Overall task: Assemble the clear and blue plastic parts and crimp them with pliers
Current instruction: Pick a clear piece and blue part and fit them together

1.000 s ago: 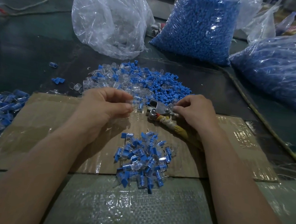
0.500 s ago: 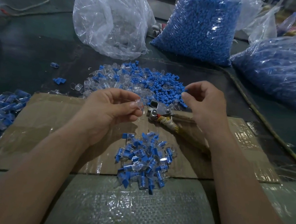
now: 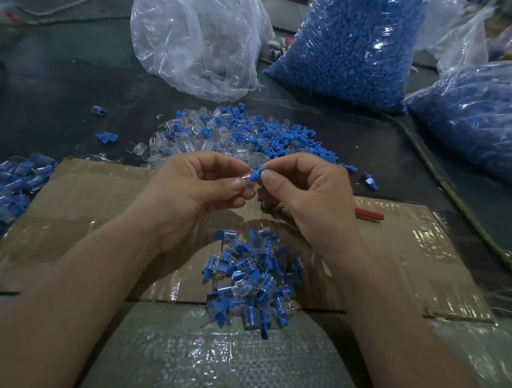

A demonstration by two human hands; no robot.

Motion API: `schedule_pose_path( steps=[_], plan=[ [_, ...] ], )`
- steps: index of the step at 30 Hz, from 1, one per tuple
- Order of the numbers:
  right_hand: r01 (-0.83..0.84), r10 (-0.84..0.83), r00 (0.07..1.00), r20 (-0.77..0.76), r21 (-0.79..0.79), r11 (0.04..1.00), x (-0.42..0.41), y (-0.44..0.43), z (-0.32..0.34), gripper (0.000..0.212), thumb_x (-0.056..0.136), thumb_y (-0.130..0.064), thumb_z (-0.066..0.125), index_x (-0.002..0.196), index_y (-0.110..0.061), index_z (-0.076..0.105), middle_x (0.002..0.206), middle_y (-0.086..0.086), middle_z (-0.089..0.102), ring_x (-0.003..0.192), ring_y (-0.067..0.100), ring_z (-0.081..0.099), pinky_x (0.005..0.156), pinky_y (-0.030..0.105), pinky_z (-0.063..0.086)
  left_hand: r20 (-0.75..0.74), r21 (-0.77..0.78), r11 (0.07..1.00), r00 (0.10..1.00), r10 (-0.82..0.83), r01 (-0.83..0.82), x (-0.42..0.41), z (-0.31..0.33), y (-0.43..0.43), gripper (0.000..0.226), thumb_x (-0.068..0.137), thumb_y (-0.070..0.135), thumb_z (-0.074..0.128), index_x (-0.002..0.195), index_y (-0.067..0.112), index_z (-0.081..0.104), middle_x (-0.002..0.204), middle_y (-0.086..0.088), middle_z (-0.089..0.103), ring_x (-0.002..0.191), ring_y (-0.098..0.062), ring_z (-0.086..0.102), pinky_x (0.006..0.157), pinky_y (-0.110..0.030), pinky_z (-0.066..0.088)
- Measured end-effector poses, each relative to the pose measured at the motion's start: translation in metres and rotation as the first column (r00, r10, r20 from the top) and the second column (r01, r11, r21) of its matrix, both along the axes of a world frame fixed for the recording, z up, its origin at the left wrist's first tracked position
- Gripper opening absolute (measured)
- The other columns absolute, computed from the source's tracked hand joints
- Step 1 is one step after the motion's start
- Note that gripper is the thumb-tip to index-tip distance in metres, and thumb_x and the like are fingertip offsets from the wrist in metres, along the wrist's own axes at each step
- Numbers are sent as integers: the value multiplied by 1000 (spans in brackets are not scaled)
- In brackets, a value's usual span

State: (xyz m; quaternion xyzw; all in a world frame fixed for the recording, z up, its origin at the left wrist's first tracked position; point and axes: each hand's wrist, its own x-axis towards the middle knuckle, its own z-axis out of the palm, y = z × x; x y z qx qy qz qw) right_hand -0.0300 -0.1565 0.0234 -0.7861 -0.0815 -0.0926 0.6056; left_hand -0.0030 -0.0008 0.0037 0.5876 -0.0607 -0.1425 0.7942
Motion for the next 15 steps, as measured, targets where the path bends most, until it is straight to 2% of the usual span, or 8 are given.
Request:
schedule_pose_path(
  steps=[10, 15],
  plan=[
    [23, -23, 1000, 13, -42, 999, 2, 4, -5, 18, 80, -5, 68, 76, -22, 63, 71, -4, 66, 67, 10, 65, 64, 20, 54, 15, -16, 1000, 1000, 1, -1, -2, 1, 1, 21, 61, 1, 61, 82, 3, 63, 68, -9, 70, 63, -14, 68, 56, -17, 53],
    [14, -8, 999, 37, -152, 988, 1, 2, -5, 20, 80, -8, 69, 72, -26, 63, 66, -12, 62, 61, -1, 59, 58, 12, 47, 26, 6, 1000, 1000, 7, -8, -3, 1, 0, 22, 62, 3, 62, 83, 3, 64, 68, -8, 70, 63, -14, 68, 56, -16, 52]
  ],
)
